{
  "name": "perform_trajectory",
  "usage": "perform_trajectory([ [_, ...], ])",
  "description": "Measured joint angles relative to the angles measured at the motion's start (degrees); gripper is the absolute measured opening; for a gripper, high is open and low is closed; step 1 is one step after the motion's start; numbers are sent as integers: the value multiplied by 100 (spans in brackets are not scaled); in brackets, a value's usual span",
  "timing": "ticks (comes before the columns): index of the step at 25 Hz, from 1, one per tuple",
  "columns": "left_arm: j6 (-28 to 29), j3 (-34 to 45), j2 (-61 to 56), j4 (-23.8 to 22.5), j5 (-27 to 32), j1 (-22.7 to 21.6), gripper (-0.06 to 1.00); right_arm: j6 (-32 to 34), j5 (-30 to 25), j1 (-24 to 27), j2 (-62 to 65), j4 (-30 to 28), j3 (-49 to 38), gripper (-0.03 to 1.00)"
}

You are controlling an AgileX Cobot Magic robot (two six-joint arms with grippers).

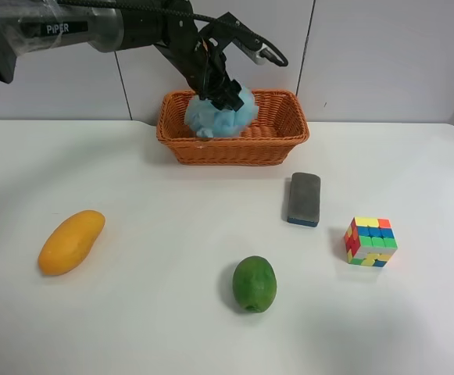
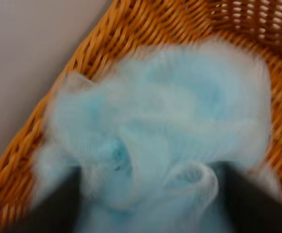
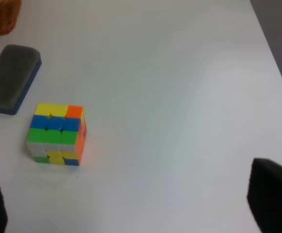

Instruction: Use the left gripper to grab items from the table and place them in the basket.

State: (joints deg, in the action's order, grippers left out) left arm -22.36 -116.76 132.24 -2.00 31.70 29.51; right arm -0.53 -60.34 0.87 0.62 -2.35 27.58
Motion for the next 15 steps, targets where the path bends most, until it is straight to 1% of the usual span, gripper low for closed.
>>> perform_trajectory([
  [1,15,-10,-5,67,0,0,89,0,0,0,0,0,0,99],
  [2,15,-20,-11,110,0,0,94,0,0,0,0,0,0,99],
  [5,20,-20,-11,149,42,0,98,0,0,0,0,0,0,99],
  [9,20,-20,-91,163,258,0,99,0,0,0,0,0,0,99],
  [11,27,-20,-222,158,584,0,99,0,0,0,0,0,0,99],
  [13,63,-20,-469,101,1066,0,99,0,0,0,0,0,0,99],
  [15,207,-20,-801,-58,1761,0,99,0,0,0,0,0,0,99],
])
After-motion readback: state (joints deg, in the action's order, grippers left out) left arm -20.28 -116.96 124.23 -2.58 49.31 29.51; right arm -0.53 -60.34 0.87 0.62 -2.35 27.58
